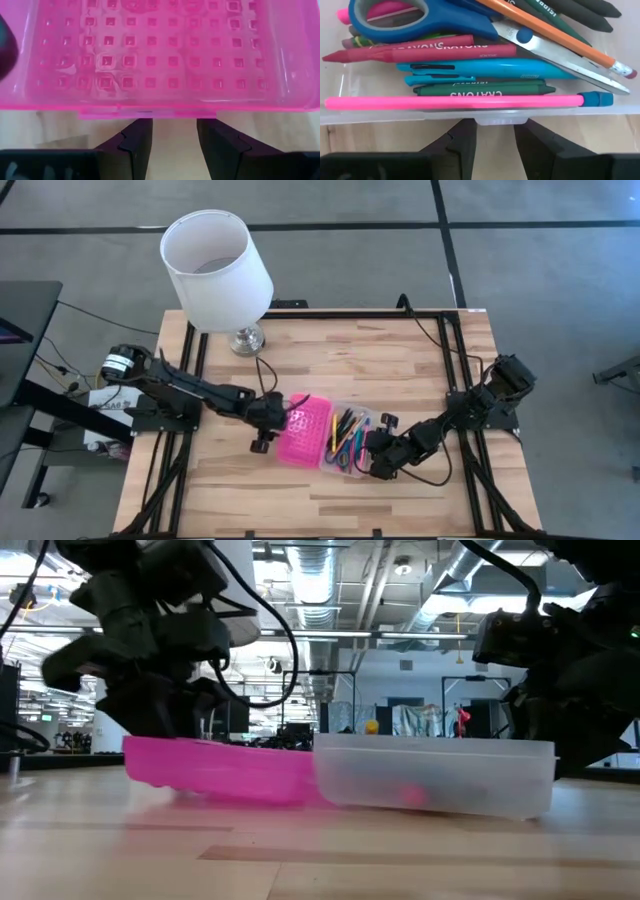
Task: Pick & place school supplies into a supply box
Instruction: Close the pink supply box
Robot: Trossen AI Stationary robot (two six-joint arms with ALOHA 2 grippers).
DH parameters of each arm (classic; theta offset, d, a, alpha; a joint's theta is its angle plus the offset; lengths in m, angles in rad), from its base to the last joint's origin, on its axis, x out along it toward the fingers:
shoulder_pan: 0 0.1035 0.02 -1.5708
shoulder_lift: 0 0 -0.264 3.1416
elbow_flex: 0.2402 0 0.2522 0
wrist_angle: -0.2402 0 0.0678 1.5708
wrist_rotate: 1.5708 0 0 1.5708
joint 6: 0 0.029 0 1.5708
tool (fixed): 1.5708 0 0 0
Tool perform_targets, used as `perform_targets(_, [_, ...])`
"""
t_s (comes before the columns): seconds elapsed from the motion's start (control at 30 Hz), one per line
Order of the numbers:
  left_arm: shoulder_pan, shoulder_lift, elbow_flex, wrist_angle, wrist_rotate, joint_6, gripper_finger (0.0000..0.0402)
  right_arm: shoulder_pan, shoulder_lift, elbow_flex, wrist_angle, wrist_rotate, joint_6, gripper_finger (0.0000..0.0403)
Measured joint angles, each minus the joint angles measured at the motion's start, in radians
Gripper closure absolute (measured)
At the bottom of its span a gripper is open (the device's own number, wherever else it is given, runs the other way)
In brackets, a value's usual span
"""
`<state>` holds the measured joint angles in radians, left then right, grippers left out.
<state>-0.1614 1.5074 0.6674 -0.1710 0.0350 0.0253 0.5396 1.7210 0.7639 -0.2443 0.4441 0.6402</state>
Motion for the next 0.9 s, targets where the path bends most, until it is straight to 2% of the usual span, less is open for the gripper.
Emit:
perform_targets(0.3, [-0.08,0.0,0.0,0.012,-0.039,-0.139,0.0251,-0.01,0.0,0.0,0.001,-0.003,-0.065,0.0278])
perform_targets(0.6, [-0.128,-0.005,0.022,0.002,-0.05,-0.183,0.0251,-0.012,0.0,0.0,0.0,-0.019,-0.074,0.0278])
perform_targets(0.9, [-0.133,-0.146,0.027,-0.045,-0.123,-0.194,0.0251,-0.012,0.0,0.0,0.0,-0.022,-0.075,0.0278])
